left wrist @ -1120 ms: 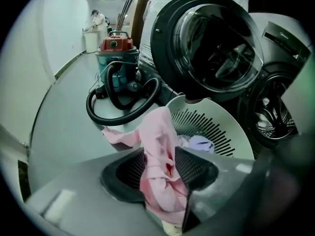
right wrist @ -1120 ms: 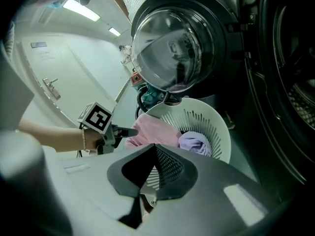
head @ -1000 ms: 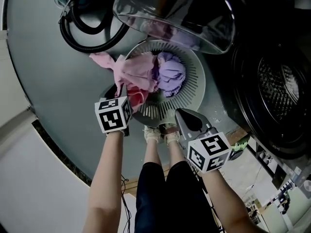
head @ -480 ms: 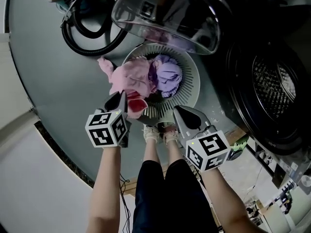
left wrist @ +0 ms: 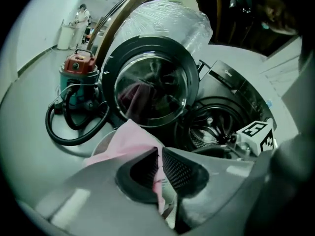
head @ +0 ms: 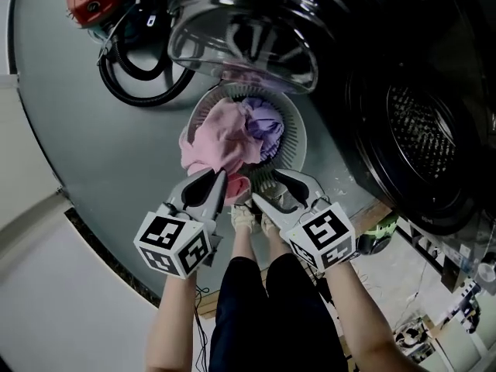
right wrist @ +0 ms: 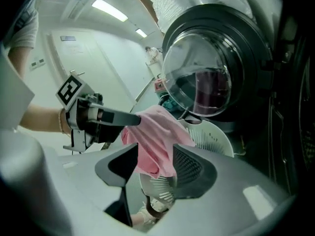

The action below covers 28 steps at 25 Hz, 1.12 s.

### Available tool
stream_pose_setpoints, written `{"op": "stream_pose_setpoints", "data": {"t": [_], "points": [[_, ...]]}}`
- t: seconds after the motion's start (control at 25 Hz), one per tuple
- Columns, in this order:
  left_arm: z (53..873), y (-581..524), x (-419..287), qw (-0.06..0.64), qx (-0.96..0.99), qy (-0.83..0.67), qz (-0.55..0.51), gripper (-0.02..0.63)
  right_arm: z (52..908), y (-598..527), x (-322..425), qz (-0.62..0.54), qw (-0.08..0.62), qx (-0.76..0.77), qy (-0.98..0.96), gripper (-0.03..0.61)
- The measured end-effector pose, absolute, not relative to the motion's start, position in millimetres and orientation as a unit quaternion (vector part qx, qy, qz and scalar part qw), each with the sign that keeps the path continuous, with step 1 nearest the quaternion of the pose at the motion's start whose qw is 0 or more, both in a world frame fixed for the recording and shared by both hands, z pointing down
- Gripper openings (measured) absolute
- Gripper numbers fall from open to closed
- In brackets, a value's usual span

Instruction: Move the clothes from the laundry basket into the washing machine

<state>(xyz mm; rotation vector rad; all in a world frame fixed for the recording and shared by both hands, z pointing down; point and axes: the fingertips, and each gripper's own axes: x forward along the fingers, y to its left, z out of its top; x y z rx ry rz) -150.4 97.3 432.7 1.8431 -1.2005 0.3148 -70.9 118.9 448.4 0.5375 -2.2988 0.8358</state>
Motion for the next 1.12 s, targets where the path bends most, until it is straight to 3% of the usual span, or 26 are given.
{"op": "stream_pose_setpoints", "data": {"t": [0.28, 0.56, 0.72, 0.88, 1.0, 1.12], "points": [[380.4, 86.6, -104.5, 0.423, 0.800, -0.411, 0.110, 0.031, 424.8, 117.4, -69.8, 0.265, 0.302, 0.186, -0.897, 0.473], [339.3, 79.1, -54.9, 0.419, 0.850, -0.304, 0.095, 0.031, 414.3, 91.4, -56.2, 0.247, 0.279, 0.220, -0.902, 0.508], [336.2, 74.9, -32.5, 0.407, 0.868, -0.263, 0.108, 0.031, 416.8, 77.1, -45.6, 0.258, 0.256, 0.247, -0.898, 0.423], [342.5, 69.5, -18.0, 0.401, 0.874, -0.248, 0.117, 0.031, 424.3, 71.3, -30.8, 0.310, 0.216, 0.282, -0.882, 0.273], [352.1, 58.8, -8.9, 0.386, 0.877, -0.257, 0.122, 0.031, 431.8, 63.0, -20.8, 0.355, 0.192, 0.314, -0.860, 0.118], [361.6, 50.0, -1.9, 0.380, 0.874, -0.278, 0.121, 0.041, 440.3, 56.2, -0.3, 0.367, 0.197, 0.366, -0.832, 0.087]]}}
